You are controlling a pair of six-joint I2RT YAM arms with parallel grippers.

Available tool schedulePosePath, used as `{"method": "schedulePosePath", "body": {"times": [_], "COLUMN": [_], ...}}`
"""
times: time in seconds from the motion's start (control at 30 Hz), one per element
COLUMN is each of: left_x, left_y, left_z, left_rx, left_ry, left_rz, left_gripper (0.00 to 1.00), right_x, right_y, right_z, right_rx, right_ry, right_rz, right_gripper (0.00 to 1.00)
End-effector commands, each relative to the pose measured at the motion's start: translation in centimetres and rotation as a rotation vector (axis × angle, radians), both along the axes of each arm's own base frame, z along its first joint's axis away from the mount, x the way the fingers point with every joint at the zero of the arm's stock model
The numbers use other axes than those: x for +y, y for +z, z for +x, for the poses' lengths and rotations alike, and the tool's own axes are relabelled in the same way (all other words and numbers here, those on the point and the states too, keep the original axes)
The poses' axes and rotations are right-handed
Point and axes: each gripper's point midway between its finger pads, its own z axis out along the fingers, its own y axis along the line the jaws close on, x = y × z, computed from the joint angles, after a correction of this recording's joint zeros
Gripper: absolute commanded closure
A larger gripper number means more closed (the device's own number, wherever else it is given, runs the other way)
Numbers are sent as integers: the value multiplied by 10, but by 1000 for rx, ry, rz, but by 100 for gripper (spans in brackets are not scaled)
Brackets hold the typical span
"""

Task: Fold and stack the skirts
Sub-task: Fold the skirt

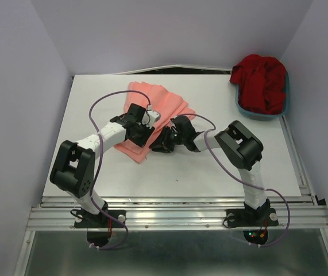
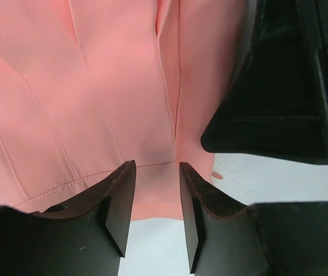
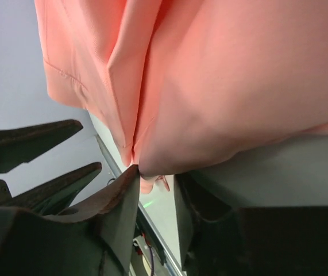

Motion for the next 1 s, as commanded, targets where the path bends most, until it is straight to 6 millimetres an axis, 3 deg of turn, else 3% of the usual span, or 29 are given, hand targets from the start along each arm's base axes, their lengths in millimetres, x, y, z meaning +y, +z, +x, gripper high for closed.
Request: {"method": "schedulePosePath", "body": {"times": [0.0, 0.27, 0.4, 0.53, 0.6, 0.67, 0.87, 0.97], "left_x": [-9, -4, 0, -3, -6, -7, -12, -14], "left_y": [-2, -30, -32, -21, -9, -1, 21, 20], "left_z": [-3, 1, 5, 4, 4, 0, -21, -36], "left_rx": [17, 47, 32, 18, -7, -11, -6, 26], "left_ry": [-24, 21, 42, 39, 25, 8, -45, -78], "left_rz": [-19, 33, 52, 29, 5, -8, -42, -35], "left_gripper": [53, 54, 63, 82, 87, 98, 100, 100], "right_x": [-13, -17, -20, -21, -22, -23, -22, -21], "right_y": [-36, -50, -54, -56, -58, -60, -61, -61], "right_z": [2, 6, 6, 7, 8, 9, 10, 11], "right_rx": [31, 43, 41, 34, 31, 29, 31, 31], "right_ry": [-80, -99, -104, -97, -94, -97, -99, -100], "right_rz": [-93, -149, -174, -192, -202, -215, -220, -218], "right_gripper": [67, 84, 91, 99, 99, 99, 99, 99]}}
